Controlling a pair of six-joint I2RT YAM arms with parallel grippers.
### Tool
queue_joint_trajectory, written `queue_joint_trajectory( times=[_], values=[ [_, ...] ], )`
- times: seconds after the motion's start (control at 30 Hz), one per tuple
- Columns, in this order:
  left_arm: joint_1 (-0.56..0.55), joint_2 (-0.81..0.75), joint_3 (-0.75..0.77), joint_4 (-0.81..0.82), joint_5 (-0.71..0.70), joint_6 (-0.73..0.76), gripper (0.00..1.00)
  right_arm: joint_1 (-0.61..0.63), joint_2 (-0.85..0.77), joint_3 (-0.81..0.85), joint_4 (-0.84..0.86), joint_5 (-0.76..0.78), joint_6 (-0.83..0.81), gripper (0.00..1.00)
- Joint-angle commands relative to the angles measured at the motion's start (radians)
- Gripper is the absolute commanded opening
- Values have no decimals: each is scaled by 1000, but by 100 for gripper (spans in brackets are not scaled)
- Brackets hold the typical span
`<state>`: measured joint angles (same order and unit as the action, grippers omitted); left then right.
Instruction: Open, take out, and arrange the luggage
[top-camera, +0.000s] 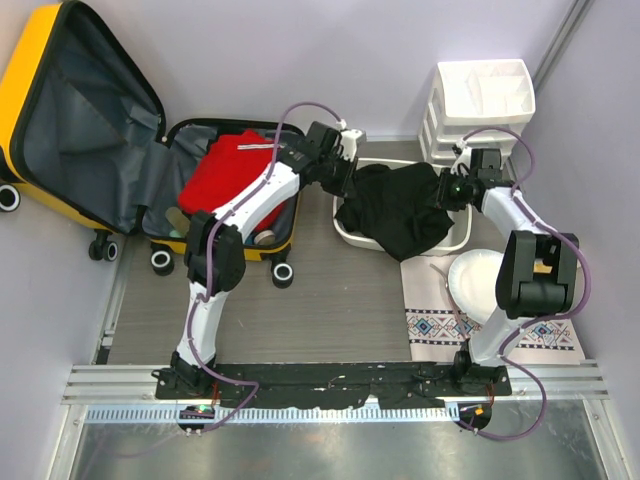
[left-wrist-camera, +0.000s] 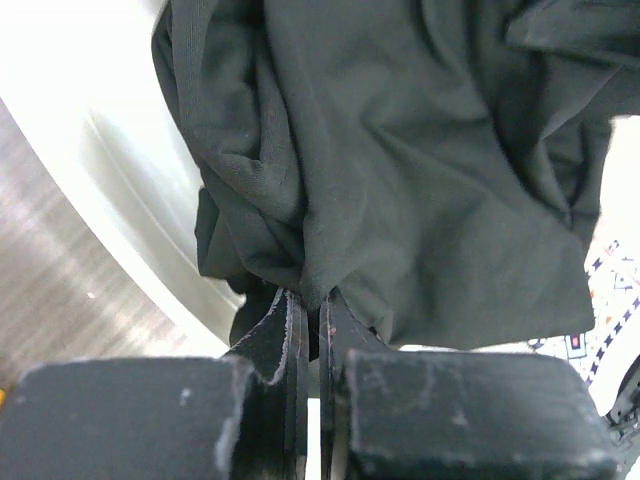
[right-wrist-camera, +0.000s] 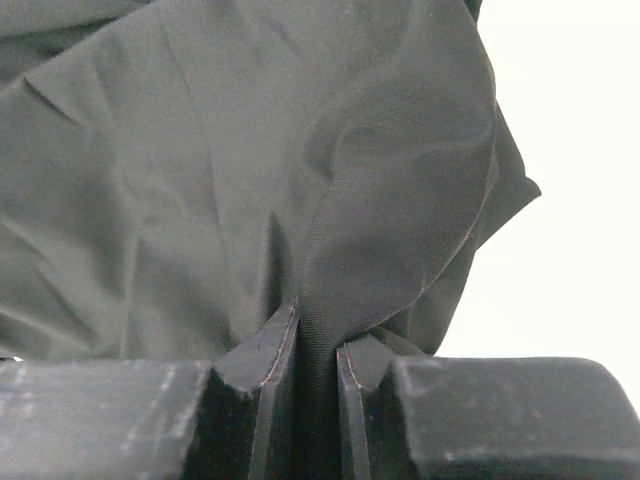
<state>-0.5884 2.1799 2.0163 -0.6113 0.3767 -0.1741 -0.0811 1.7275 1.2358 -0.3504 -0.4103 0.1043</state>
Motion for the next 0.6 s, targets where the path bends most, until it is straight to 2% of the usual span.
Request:
queue_joint_trajectory(
  times=[0.0,0.13,0.17,0.23,0.3,0.37,0.53,0.57],
  values=[
    [7,-22,156,64,13,71,0,-20,-83,-1,-12,-22,-21,25],
    [7,17,237,85,-33,169,0,-29,-94,-25,-7,-22,-18,23],
    [7,35,251,96,-41,195,0,-29,-95,-32,5,-27,-14,18],
    [7,102,309,105,-64,209,0,-29,-92,-51,25,-48,4,16],
    [7,155,360,105,-62,212,0,-28,-88,-65,60,-67,28,6],
    [7,225,410,116,-64,202,0,-25,-85,-85,96,-64,43,1],
    [10,285,372,220,-116,203,0,4,-75,-128,152,5,52,1],
    [12,299,368,247,-128,208,0,13,-71,-136,160,17,48,14]
  ],
)
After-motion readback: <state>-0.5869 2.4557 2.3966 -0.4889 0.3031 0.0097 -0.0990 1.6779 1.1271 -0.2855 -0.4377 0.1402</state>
